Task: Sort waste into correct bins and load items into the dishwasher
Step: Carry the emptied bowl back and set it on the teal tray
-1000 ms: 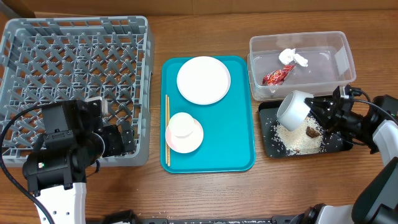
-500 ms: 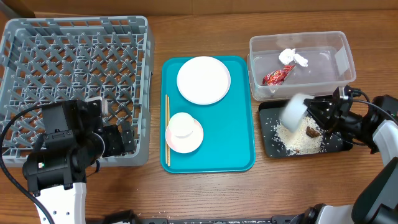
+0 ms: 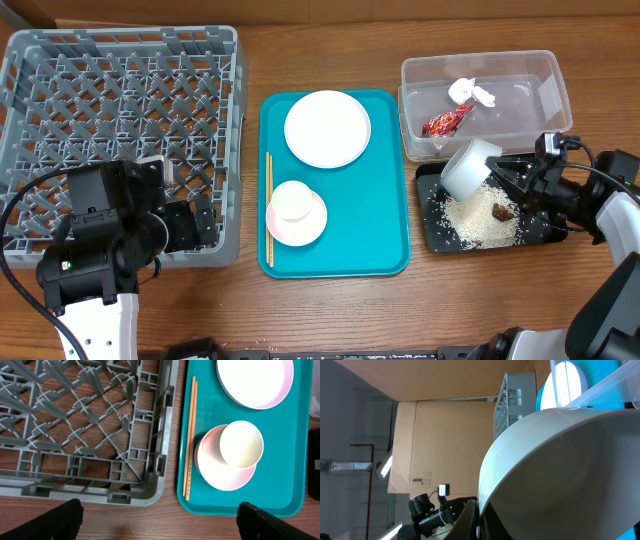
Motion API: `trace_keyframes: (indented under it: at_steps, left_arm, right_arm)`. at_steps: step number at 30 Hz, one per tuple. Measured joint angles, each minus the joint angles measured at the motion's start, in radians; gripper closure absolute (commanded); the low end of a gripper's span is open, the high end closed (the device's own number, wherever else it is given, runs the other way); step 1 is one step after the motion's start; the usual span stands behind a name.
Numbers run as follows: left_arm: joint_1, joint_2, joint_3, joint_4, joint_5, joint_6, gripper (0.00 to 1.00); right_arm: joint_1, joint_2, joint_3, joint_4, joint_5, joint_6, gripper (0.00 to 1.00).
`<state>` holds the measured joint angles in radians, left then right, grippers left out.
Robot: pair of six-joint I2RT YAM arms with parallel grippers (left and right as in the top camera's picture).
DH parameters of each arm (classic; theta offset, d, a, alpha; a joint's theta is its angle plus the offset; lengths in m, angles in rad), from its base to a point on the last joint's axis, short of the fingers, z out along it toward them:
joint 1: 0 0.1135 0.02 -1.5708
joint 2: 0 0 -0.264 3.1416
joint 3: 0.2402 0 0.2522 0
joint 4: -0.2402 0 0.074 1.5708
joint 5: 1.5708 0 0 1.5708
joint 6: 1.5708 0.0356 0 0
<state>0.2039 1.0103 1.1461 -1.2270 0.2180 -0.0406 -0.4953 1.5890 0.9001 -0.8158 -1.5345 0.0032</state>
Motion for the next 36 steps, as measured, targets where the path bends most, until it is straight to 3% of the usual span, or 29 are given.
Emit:
trace_keyframes:
  at_steps: [9,14,18,23,28,36]
  left_arm:
    - [0.000,0.000,0.000,0.000,0.000,0.000,0.01]
    - [0.000,0.000,0.000,0.000,0.000,0.000,0.00]
    - [0.000,0.000,0.000,0.001,0.000,0.000,0.00]
    - [0.000,0.000,0.000,0.002,0.000,0.000,0.00]
    - [0.000,0.000,0.000,0.002,0.000,0.000,0.00]
    - [0.000,0.000,0.000,0.002,0.000,0.000,0.00]
  right_arm:
    - [0.085,0.000,0.006,-0.045,0.136,-0.015,0.96]
    - [0.280,-0.001,0.145,-0.220,0.315,-0.079,0.96]
    - [0.496,-0.005,0.343,-0.314,0.597,-0.113,0.96]
    - [0.774,-0.019,0.437,-0.230,0.961,-0.126,0.96]
    - [0.960,0.005,0.437,-0.126,1.174,-0.123,0.96]
    - [1.027,0.174,0.437,-0.096,1.246,-0.047,0.96]
